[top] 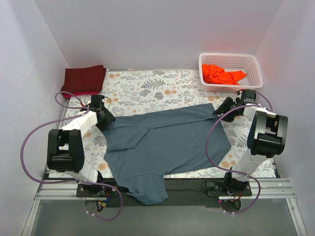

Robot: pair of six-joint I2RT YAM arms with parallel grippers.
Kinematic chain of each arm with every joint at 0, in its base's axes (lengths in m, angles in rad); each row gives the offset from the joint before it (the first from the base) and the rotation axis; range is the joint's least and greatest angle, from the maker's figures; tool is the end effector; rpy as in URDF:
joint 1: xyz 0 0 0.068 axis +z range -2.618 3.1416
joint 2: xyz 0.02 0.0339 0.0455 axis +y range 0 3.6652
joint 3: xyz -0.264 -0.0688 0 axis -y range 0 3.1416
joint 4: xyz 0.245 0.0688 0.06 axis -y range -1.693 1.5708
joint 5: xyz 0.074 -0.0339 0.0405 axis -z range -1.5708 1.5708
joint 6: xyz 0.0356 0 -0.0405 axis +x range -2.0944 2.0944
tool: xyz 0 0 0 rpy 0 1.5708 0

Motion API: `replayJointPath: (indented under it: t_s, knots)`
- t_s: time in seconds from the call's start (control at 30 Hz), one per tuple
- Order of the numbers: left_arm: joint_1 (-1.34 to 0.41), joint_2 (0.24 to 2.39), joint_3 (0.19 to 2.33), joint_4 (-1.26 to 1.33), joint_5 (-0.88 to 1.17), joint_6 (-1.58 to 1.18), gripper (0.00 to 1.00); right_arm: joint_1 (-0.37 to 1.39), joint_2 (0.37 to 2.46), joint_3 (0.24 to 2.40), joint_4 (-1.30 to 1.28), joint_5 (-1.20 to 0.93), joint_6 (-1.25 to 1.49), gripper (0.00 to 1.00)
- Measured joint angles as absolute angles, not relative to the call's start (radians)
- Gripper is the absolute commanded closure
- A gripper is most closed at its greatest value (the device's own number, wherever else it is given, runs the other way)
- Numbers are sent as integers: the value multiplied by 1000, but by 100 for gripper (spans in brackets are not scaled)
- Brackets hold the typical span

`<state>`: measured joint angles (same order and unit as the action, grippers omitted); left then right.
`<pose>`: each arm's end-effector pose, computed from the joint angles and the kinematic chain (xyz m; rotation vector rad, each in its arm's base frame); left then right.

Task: Fold and stack the t-shirts
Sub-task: Fold the tshirt

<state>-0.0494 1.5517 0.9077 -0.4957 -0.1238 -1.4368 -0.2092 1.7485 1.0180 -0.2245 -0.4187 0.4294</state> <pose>0.2925 -0.0101 0.1790 -1.7729 2.0740 -0.2796 0.3461 -0.0587 0.1676 0.6265 2.4348 0.6174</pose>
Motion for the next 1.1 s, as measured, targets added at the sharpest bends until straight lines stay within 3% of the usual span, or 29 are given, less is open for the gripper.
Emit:
replayJointPath:
  t_s: [0.2,0.63,0.73,0.97,1.1]
  knots:
    - [-44,1572,907,-492,-132,-1420,64,-210,1787,1016,-189,-467,459,48]
    - [-30,1598,891,-488,-143,-1409,69,-230,1828,984,-101,-521,514,60]
    - [-29,1599,889,-485,-142,-1409,70,-234,1834,983,-96,-528,518,68]
    - [-28,1599,883,-475,-142,-1410,70,-236,1840,983,-93,-550,517,98]
    - [-28,1600,881,-467,-142,-1411,70,-236,1840,983,-93,-554,507,99]
